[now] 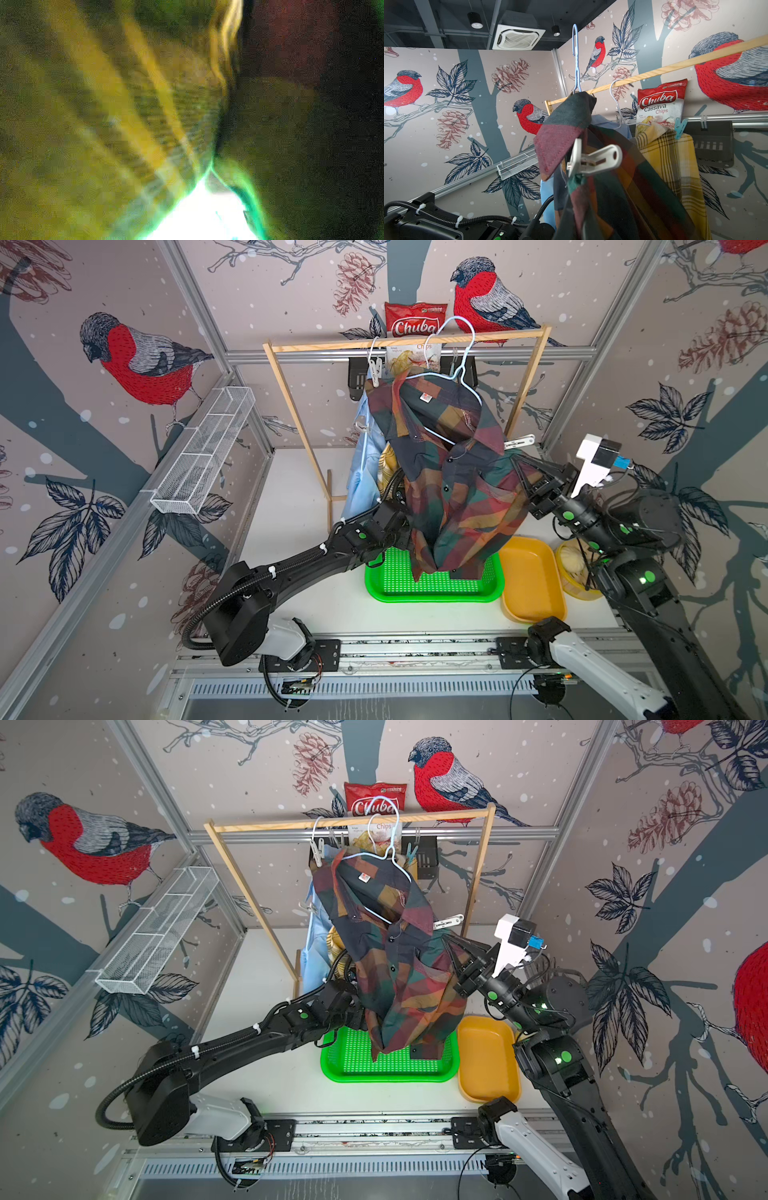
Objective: Remove the clothespins securing long-sleeve shirts to the hanger
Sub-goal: Place the long-sleeve shirt at the bin.
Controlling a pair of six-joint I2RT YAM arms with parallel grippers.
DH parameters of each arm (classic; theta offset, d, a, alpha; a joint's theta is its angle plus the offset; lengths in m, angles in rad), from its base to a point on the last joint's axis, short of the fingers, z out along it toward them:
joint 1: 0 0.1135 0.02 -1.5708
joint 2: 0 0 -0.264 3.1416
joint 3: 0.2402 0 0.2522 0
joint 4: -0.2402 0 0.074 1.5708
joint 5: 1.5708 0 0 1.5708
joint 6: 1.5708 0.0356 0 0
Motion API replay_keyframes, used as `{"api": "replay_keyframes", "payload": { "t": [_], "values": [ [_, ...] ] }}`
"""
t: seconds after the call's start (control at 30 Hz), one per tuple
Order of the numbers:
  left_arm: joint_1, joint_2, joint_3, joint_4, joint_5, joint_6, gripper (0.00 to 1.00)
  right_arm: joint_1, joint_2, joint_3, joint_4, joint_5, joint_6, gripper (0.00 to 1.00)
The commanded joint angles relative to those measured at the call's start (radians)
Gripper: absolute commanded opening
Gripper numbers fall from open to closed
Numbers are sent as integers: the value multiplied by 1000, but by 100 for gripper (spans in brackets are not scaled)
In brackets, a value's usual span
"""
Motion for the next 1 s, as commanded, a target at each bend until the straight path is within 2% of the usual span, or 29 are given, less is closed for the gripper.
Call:
{"api": "replay_keyframes", "payload": {
  "t": [0.0,0.23,0.47,0.63,0.87,0.97],
  "values": [
    [2,-29,-3,-2,57,-10,92,-2,-31,-20,42,-17,9,0],
    [-21,-126,-8,-69,157,34,96,-4,-80,-45,29,4,3,0],
    [-40,-212,-44,-145,178,45,97,-4,-102,-44,15,27,2,0],
    [-45,-280,-58,-226,154,54,97,-4,-104,-38,-8,45,-6,0],
    [-44,-291,-77,-309,-12,-19,97,-4,-107,-54,-14,60,-14,0],
    [-45,-324,-49,-337,-42,-31,97,-4,-107,-65,-21,64,-17,0]
  ]
}}
